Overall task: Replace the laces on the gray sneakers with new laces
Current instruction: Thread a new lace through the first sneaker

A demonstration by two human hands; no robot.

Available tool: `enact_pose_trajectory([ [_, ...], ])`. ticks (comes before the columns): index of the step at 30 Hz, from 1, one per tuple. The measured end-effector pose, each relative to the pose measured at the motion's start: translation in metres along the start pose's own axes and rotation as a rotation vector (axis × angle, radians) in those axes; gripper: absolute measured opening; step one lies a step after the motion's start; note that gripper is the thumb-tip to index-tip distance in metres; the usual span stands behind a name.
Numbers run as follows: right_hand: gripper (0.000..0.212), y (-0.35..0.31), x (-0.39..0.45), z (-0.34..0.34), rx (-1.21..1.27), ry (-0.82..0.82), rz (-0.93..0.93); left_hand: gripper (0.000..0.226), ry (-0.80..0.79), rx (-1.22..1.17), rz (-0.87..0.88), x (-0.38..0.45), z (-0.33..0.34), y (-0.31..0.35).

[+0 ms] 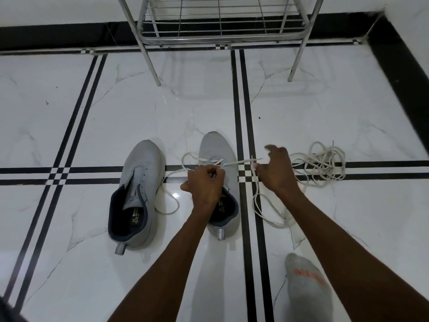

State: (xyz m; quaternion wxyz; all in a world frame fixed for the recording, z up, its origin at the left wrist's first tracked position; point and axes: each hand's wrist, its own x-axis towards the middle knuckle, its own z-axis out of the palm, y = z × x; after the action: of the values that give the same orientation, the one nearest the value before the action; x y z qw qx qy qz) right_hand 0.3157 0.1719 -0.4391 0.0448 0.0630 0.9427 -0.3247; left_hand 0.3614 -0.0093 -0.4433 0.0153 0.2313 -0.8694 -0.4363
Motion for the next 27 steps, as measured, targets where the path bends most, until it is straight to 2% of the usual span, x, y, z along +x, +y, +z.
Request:
enact_pose_trajectory([
  [1, 0.038, -0.008, 0.0, 0.004, 0.018, 0.02, -0.116, 0.034, 0.003, 0.018, 0.019, -0.001, 0.001, 0.0],
  [3, 0.025, -0.023, -0.002, 0.017, 0.052, -0.033, -0.303, 0.034, -0.01, 0.008, 0.063, 0.001, 0.003, -0.002],
  [5, 0.021, -0.034, -0.002, 0.029, 0.018, -0.118, -0.351, 0.034, -0.026, 0.0, 0.092, 0.005, 0.004, -0.007],
  [8, 0.022, -0.037, -0.004, 0.039, -0.113, -0.138, -0.367, 0.036, 0.007, 0.056, 0.095, 0.005, 0.004, -0.007],
  [10, 0.02, -0.023, -0.002, 0.035, -0.225, -0.15, -0.303, 0.034, 0.029, 0.084, 0.079, 0.003, 0.004, -0.006],
  [13, 0.014, 0.007, 0.002, 0.016, -0.359, -0.132, -0.113, 0.032, 0.046, 0.121, 0.042, 0.002, 0.001, -0.006],
  [14, 0.014, 0.01, 0.001, 0.012, -0.384, -0.112, -0.113, 0.032, 0.044, 0.128, 0.046, 0.002, 0.001, -0.005],
  [17, 0.027, -0.01, 0.001, 0.019, -0.173, -0.113, -0.3, 0.034, 0.037, 0.132, 0.067, 0.002, 0.001, -0.002],
  [19, 0.019, -0.028, 0.0, 0.03, -0.075, -0.168, -0.384, 0.035, 0.025, 0.11, 0.079, 0.005, 0.003, -0.003],
  [21, 0.018, -0.035, -0.001, 0.038, -0.092, -0.17, -0.386, 0.034, 0.006, 0.09, 0.077, 0.007, 0.004, -0.007],
  [23, 0.019, -0.033, -0.001, 0.038, -0.136, -0.158, -0.345, 0.033, -0.004, 0.084, 0.08, 0.008, 0.003, -0.01],
  [27, 0.012, 0.004, 0.005, 0.017, -0.331, -0.116, -0.075, 0.034, 0.03, 0.137, 0.069, 0.006, 0.0, -0.008],
])
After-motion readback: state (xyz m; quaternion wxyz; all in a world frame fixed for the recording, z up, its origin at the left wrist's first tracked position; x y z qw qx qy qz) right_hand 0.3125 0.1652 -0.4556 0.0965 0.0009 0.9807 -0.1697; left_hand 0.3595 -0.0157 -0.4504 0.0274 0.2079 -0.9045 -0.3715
